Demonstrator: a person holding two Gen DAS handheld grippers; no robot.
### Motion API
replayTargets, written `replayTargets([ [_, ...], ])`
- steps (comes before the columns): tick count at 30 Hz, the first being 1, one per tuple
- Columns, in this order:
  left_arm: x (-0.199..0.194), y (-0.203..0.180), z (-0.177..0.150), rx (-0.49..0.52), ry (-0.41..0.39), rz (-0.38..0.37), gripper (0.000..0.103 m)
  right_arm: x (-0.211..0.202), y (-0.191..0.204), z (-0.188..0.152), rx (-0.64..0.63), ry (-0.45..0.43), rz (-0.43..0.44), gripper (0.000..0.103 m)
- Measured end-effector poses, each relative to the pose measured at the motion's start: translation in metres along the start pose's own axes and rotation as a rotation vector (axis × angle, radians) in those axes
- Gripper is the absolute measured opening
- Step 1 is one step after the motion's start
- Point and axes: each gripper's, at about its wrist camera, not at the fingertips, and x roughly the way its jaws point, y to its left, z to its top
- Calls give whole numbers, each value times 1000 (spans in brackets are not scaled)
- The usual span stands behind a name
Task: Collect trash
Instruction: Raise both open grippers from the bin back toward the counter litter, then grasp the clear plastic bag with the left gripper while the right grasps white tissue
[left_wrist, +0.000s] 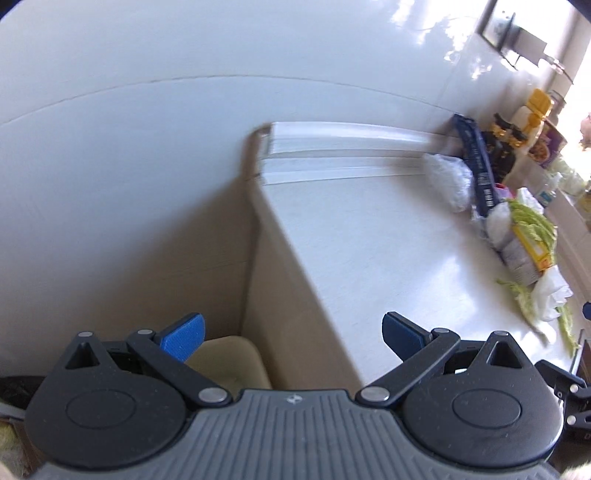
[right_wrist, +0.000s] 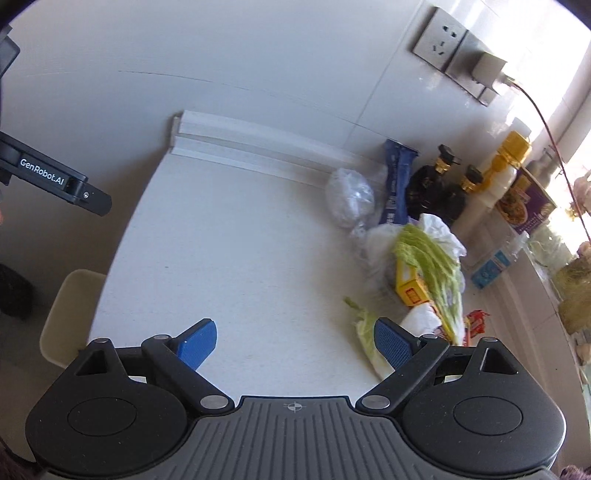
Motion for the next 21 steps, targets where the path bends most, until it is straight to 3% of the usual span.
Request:
replayTargets([
  [12, 30, -87, 46, 139, -105, -129, 102, 19, -72, 16, 88, -52, -75, 94],
  [21, 72, -131, 79, 156, -148, -206, 102, 54, -135, 32, 265, -84, -80, 94],
])
